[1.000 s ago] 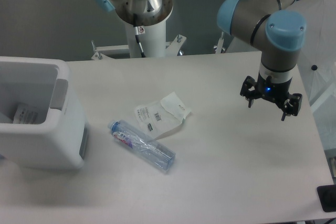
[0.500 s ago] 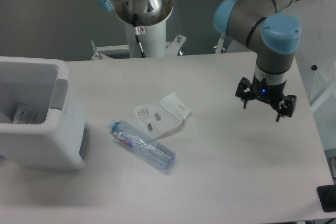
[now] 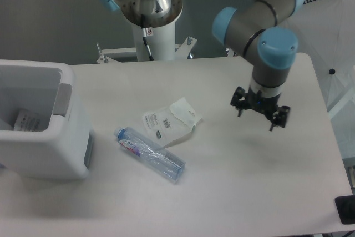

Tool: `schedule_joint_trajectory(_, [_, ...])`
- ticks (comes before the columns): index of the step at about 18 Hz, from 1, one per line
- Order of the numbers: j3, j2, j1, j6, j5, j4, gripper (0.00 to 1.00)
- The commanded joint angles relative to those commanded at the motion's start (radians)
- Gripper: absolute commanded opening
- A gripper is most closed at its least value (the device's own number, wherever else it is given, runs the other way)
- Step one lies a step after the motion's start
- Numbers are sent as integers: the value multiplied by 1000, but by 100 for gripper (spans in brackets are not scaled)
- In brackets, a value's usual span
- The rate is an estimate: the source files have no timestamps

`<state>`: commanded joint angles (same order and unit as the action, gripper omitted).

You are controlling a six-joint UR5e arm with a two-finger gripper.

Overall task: Place the trash in the trash can
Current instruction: 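Move the gripper down over the crumpled white paper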

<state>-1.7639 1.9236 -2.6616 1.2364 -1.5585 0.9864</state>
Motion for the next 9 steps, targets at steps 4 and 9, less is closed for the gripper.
schedule_joint_trajectory(4, [-48, 8, 71, -14, -8, 6, 100])
schedule_joint_trajectory(9, [-109, -2, 104, -32, -8, 15, 100])
